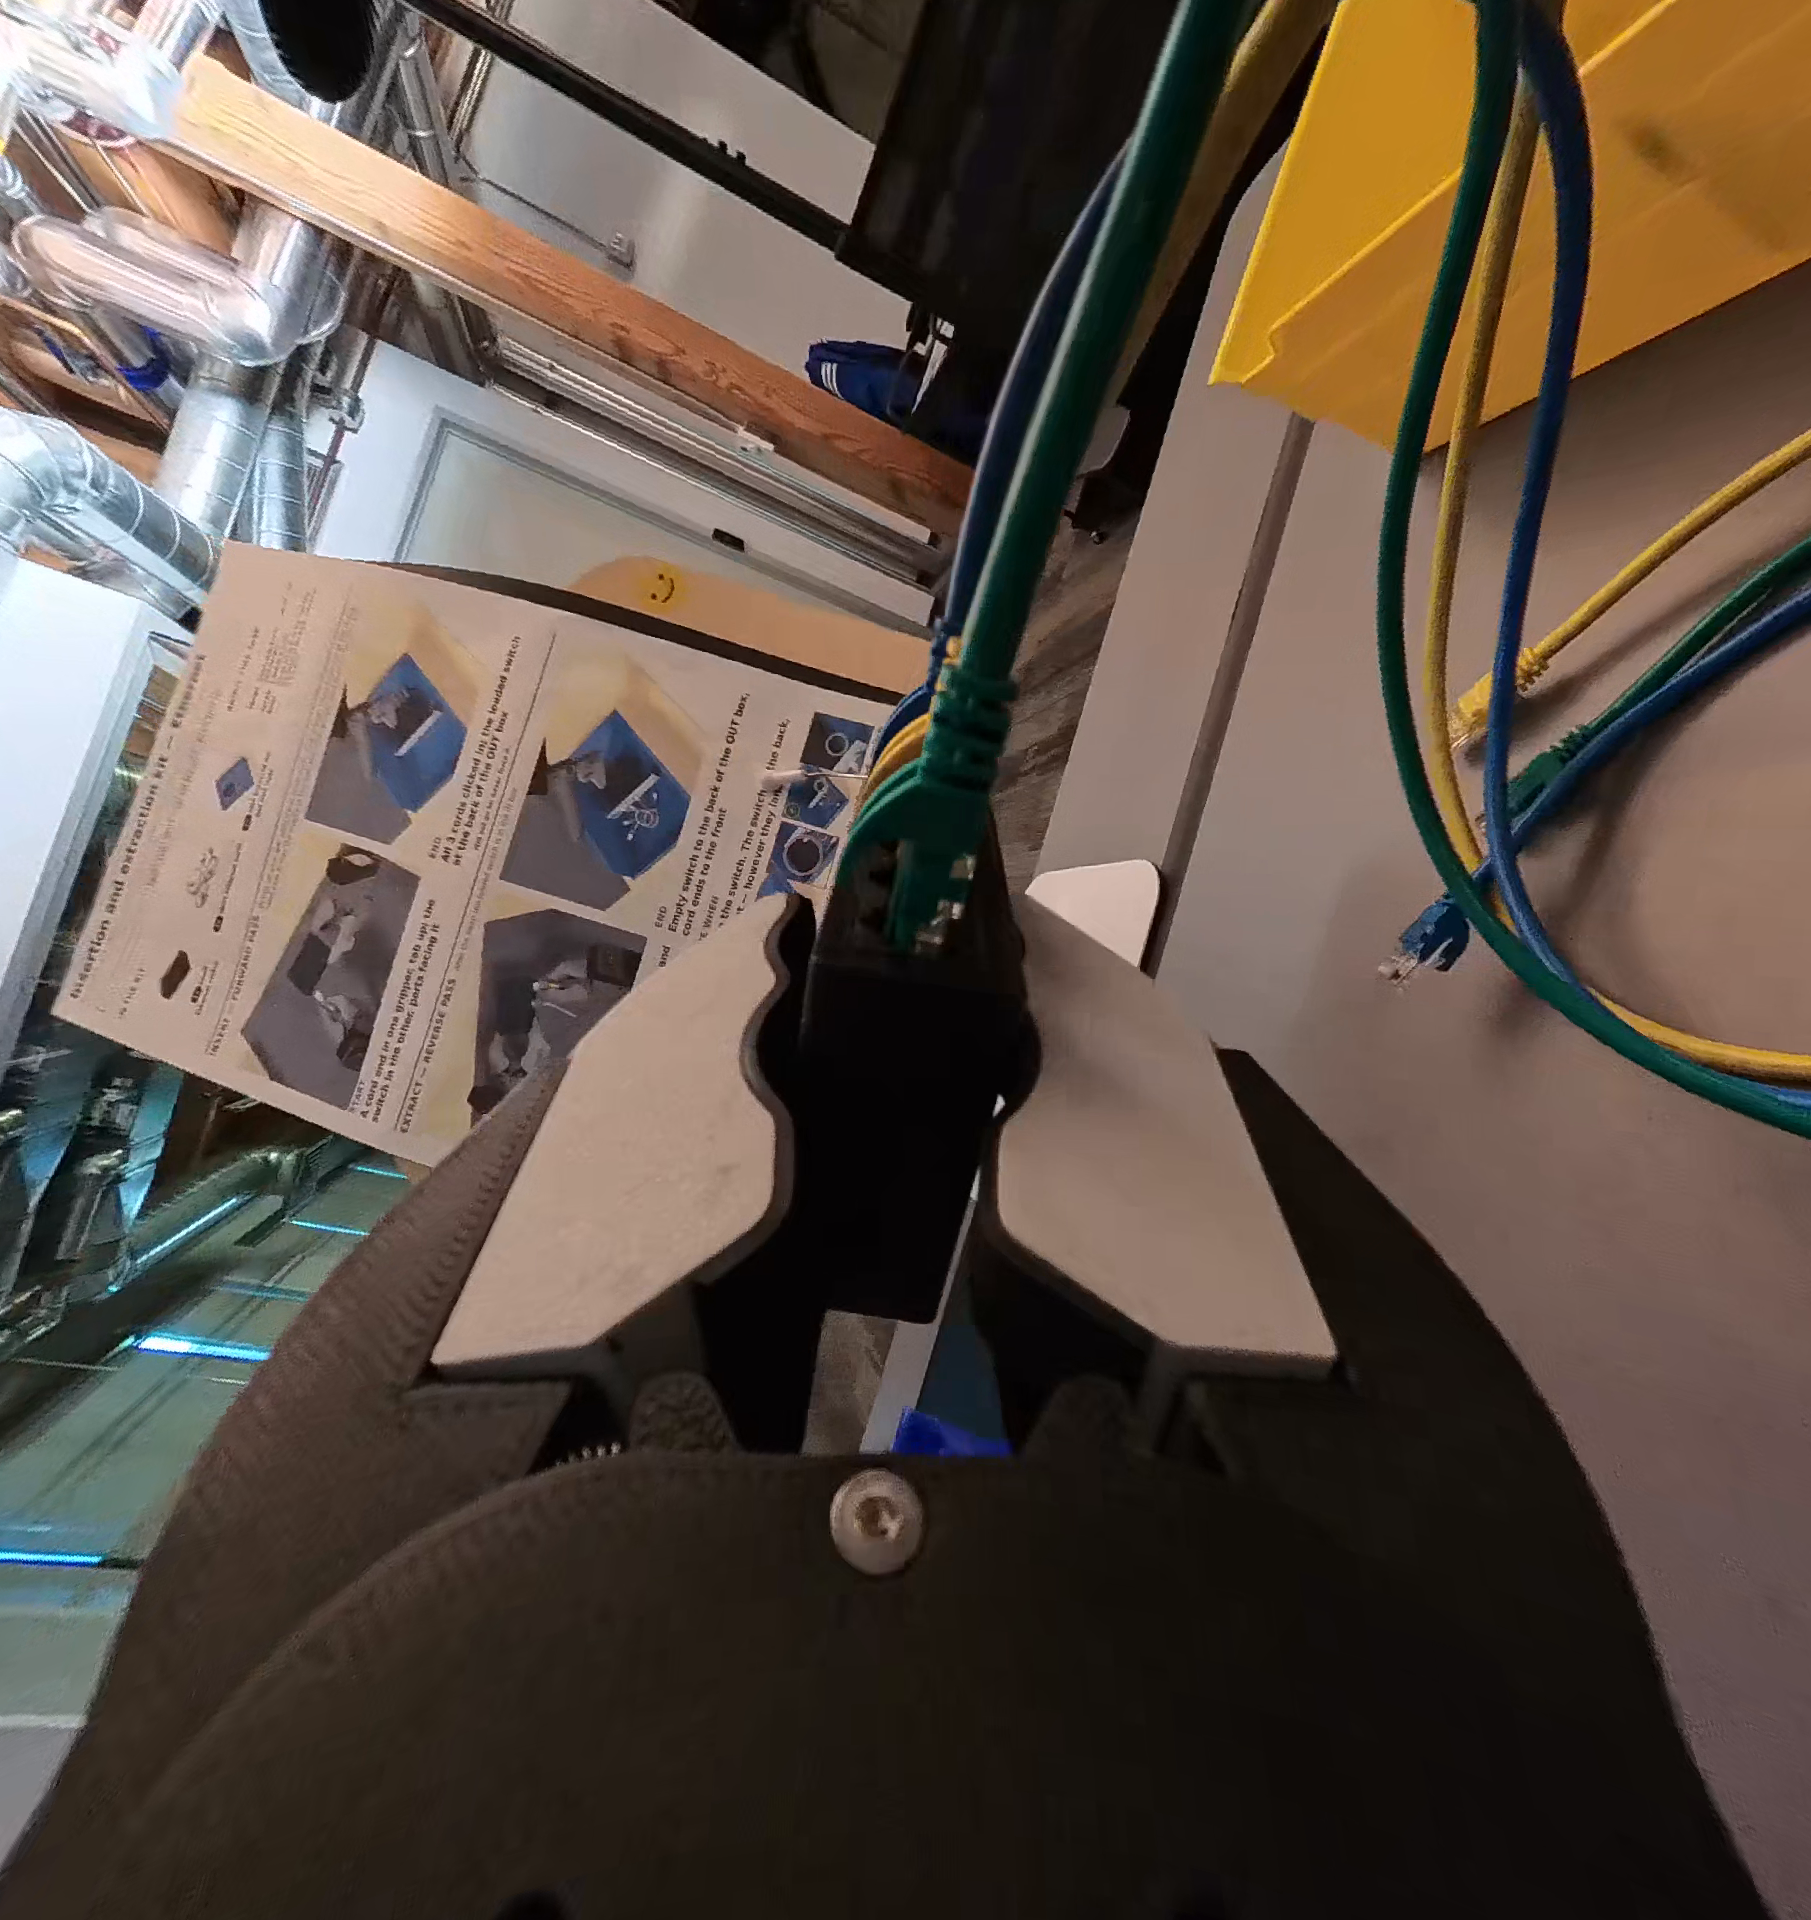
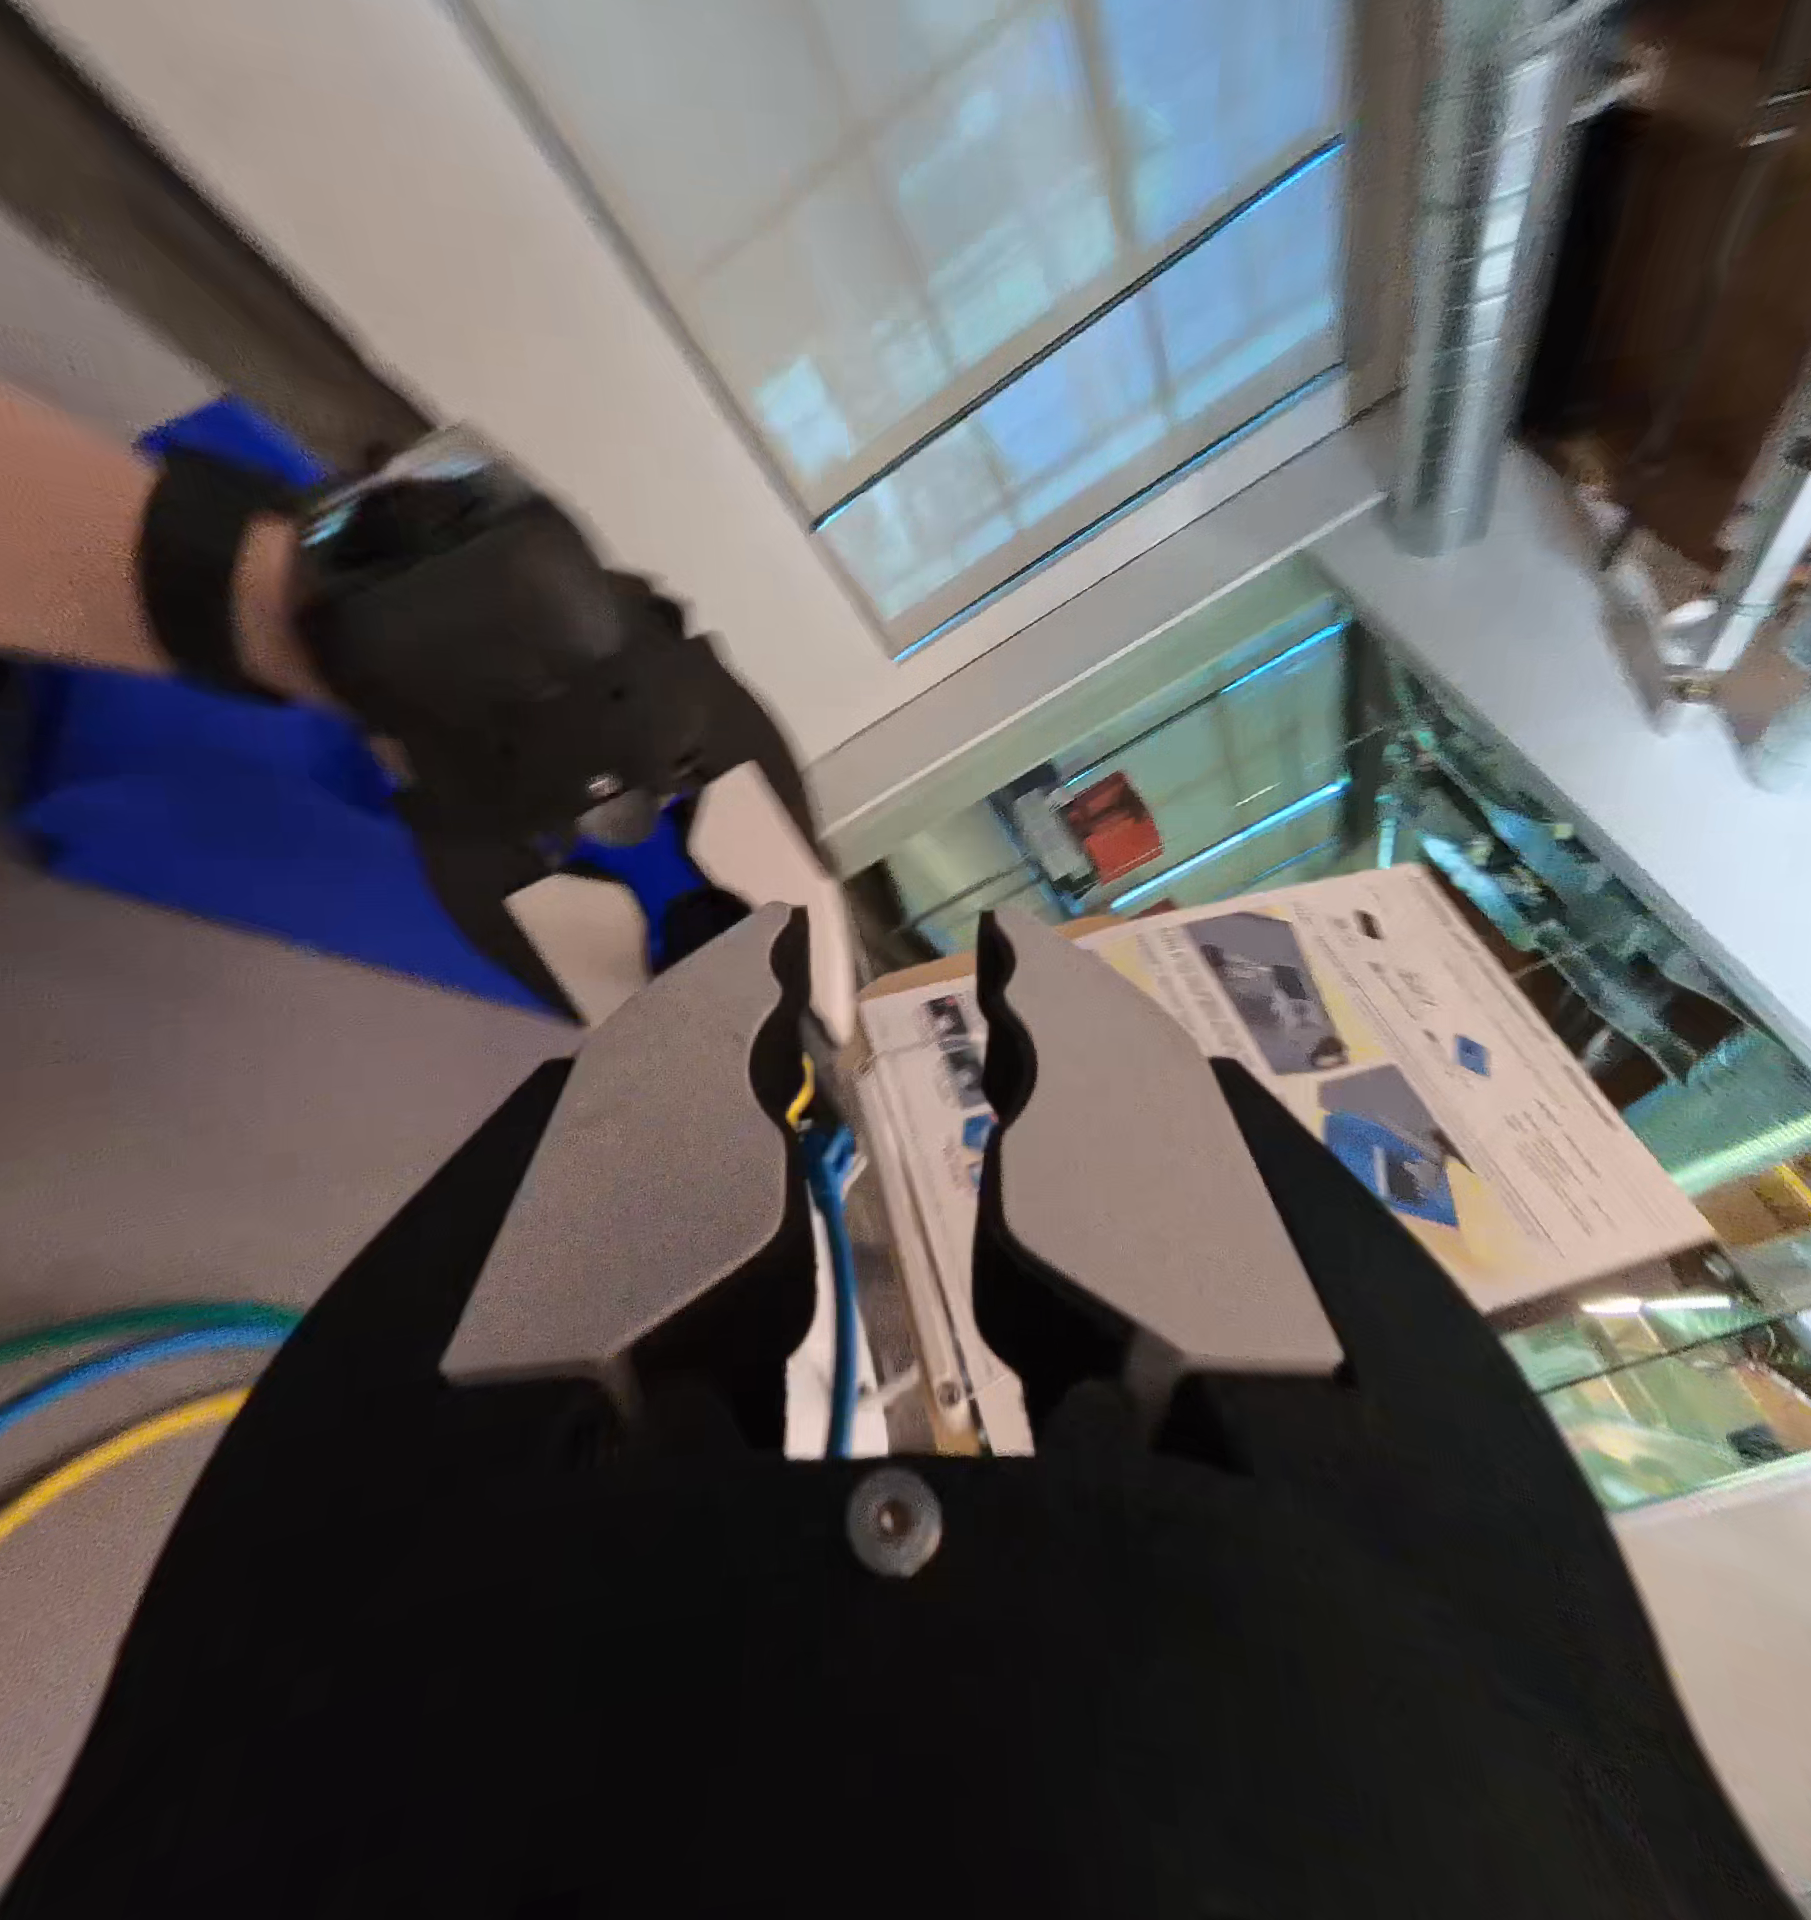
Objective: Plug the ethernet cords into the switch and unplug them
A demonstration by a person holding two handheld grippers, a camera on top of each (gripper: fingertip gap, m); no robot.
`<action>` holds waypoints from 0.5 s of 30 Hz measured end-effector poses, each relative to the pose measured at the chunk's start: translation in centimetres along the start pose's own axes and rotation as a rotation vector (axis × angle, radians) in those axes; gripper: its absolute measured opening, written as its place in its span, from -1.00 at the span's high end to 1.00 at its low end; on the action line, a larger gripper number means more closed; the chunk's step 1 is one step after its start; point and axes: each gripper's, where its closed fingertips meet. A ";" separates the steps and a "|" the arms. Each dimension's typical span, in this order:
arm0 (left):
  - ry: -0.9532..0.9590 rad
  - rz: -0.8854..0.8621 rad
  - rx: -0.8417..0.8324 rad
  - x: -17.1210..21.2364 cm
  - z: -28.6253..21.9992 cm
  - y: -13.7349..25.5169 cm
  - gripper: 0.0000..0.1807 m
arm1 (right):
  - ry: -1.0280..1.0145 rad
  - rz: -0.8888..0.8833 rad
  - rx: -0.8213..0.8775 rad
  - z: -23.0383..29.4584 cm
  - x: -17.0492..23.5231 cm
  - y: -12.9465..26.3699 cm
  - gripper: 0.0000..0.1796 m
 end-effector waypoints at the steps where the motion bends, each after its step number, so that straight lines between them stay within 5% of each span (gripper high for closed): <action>1: -0.006 -0.003 0.004 -0.2 0.0 0.1 0.65 | 0.043 0.056 -0.053 1.4 0.3 -0.6 0.64; 6: -0.086 -0.036 -0.016 -2.0 0.2 0.9 0.65 | 0.262 0.285 -0.096 3.6 3.8 -2.4 0.73; 15: -0.086 -0.026 0.010 -2.3 -0.1 1.0 0.65 | 0.299 0.283 -0.102 3.9 4.4 -2.5 0.82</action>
Point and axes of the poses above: each gripper's, where its closed fingertips meet, y back along the fingers, x out of its underside, z = x × y across the jaws, and after that the axes turned 8 degrees about -y, right-handed
